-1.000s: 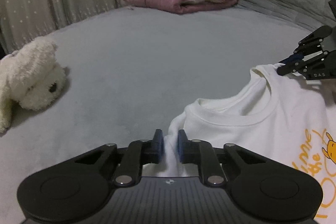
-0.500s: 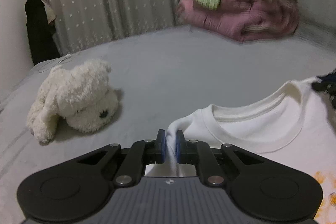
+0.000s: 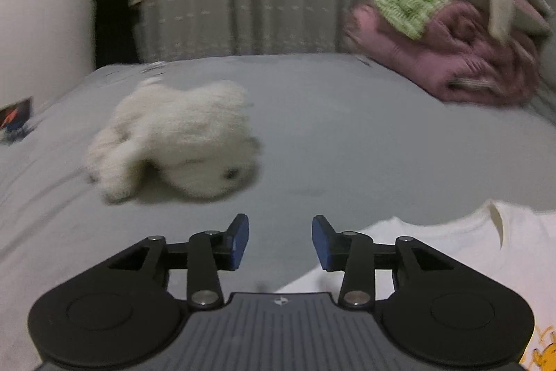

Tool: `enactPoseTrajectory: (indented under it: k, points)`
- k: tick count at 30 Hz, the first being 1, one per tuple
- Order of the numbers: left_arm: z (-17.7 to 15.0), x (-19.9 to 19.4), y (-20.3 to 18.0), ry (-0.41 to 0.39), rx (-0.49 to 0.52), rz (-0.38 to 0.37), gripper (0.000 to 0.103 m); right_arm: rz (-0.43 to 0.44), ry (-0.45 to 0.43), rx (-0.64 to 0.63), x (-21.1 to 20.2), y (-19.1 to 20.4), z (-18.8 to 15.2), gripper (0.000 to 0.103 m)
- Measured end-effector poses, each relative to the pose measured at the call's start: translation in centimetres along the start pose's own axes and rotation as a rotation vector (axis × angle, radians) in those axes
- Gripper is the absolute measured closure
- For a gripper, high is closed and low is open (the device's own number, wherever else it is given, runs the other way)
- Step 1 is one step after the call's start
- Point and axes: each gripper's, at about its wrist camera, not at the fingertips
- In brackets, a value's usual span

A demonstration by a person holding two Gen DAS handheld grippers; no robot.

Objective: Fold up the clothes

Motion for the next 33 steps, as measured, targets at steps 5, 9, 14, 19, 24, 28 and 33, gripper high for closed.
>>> enactPoseTrajectory:
  k: [5,9,14,19,24,28,33]
  points:
    - [-2.2,-4.2,0.5,0.074,-0.048,-0.01,0.06,-0.023,0.162,0.184,-1.6,-7.9,-3.8,0.059]
    - [-4.8,-7.1,-0.4,0.151,-0.1,-0.031,0.056,0.02,0.303,0.271,-2.4,-10.4,-6.9,0.059]
    - [-9.0,-12.5,-1.5,0.226,-0.194,-0.064,0.055,0.117,0.378,0.295,-6.0,-9.5,-8.9,0.059]
    - [-13.3,-17.9,-2.6,0.279,-0.298,-0.101,0.052,0.165,0.419,0.292,-11.7,-7.4,-12.0,0.06]
    - [-16.7,-21.0,-4.0,0.289,-0.304,-0.121,0.052,0.215,0.411,0.294,-18.0,-6.3,-14.8,0.06]
    - [-18.0,-22.5,-5.4,0.281,-0.237,-0.126,0.052,0.188,0.388,0.248,-21.1,-5.6,-16.6,0.061]
    - [-19.7,-24.4,-5.8,0.292,-0.173,-0.116,0.052,0.171,0.43,0.241,-23.3,-5.5,-20.2,0.064]
Point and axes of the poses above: each gripper's, at about its wrist camera, not at the fingertips, and x roughly the way its jaws point, y to its left, z to its top, and after that the axes turned 14 degrees about -z, right-handed
